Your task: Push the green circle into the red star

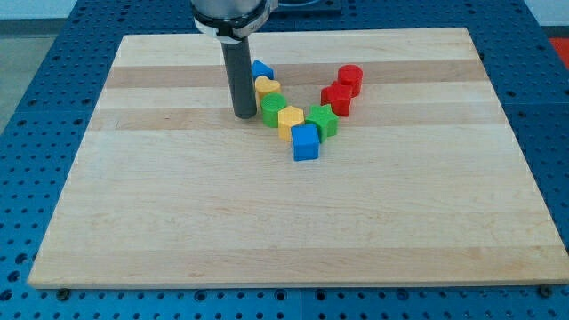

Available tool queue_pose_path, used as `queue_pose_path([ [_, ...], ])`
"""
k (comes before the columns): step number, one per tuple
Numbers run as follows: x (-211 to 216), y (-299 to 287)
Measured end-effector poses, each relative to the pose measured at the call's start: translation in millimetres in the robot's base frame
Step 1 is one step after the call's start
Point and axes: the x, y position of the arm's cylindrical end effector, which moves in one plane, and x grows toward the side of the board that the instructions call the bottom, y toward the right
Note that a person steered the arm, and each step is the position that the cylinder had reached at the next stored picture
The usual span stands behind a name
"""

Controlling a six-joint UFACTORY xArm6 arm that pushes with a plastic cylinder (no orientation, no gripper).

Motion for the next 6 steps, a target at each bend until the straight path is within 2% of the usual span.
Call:
queue_pose_path([
  [4, 0.0, 96.7],
  [6, -5.0, 102.9],
])
